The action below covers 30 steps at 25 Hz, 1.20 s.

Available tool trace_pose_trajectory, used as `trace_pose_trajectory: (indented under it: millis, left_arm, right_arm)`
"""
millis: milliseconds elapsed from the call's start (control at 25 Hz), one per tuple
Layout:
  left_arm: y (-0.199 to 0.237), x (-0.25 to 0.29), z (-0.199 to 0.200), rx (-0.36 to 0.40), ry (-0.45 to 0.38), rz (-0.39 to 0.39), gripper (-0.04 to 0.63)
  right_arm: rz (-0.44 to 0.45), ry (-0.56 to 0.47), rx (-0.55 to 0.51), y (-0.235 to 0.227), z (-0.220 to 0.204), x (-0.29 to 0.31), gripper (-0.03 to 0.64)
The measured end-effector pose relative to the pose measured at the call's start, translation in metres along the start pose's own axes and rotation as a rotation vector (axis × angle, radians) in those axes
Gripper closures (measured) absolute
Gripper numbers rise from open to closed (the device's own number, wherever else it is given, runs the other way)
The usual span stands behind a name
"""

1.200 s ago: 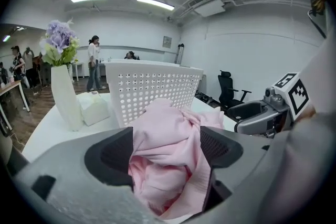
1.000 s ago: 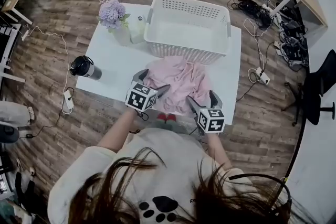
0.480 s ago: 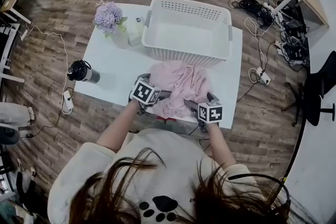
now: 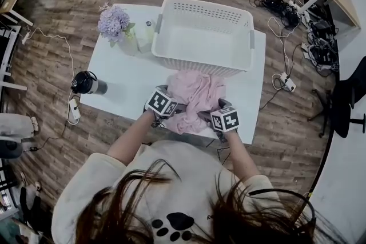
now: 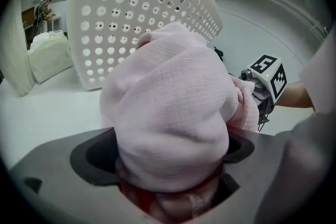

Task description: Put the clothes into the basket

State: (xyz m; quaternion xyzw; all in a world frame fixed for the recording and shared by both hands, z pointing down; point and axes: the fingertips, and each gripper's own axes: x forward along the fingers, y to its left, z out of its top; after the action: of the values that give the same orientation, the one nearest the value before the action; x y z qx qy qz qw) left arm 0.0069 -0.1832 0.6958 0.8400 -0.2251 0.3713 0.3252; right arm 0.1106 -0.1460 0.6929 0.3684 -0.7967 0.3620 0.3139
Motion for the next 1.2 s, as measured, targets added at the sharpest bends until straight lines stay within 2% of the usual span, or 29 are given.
trace_pose_trajectory:
  millis: [80, 320, 520, 800, 1000, 1200]
  left_arm:
    - [-0.003, 0.003, 0.001, 0.019, -0.004, -0.011, 0.026]
    - [-0.019, 0.011, 0.004, 0.022, -0.023, -0.106, 0.180]
    - [-0.028, 0.012, 0.005, 0.011, -0.035, -0.167, 0.261]
    - [-0.044, -0.002, 0.016, 0.040, -0.090, -0.179, 0.337]
    - [-0.062, -0.023, 0.032, 0.085, -0.179, -0.175, 0.345]
    - [-0.081, -0.054, 0.060, 0.163, -0.280, -0.139, 0.345]
  right_arm:
    - [0.032, 0.006, -0.018, 0.005, 0.001, 0.004, 0.183]
    - [0.119, 0.016, -0.045, 0.017, 0.004, 0.007, 0.303]
    - [0.106, 0.004, -0.116, 0.023, 0.008, 0.007, 0.356]
    - [0.045, -0.082, -0.150, 0.030, 0.014, -0.004, 0.380]
    - [0.011, -0.171, -0.177, 0.038, 0.026, -0.030, 0.385]
    - [-0.055, -0.242, -0.259, 0.046, 0.052, -0.067, 0.385]
